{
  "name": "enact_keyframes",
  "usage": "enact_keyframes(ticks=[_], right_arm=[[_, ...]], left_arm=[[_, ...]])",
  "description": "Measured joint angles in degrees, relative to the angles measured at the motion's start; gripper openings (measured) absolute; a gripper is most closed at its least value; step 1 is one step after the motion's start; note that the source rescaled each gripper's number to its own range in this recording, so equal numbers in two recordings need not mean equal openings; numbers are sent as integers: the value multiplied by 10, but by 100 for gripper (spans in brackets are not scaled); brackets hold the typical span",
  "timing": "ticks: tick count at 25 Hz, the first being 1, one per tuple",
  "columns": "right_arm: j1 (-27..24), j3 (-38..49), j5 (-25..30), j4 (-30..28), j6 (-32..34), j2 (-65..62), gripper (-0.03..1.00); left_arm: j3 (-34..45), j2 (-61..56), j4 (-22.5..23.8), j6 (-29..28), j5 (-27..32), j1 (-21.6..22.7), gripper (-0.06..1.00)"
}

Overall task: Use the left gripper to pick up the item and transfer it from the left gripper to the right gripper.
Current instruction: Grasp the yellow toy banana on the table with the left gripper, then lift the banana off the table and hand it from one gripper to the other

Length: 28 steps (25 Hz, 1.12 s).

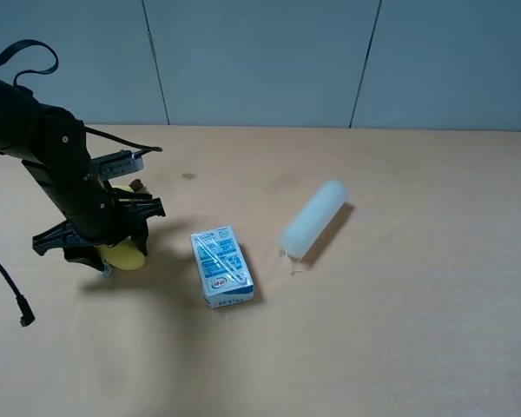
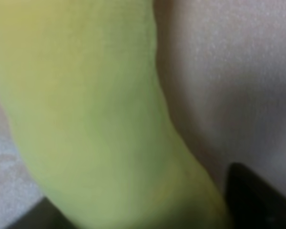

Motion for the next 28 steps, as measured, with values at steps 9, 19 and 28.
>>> enact_keyframes(ticks=[9,19,28], right_arm=[[0,0,0,0,0,0,100],[0,0,0,0,0,0,100],[0,0,0,0,0,0,100]], left_arm=[[0,-8,-1,0,-1,0,1],[-51,-104,2,65,113,0,1],[-180,-127,2,286,306,0,0]])
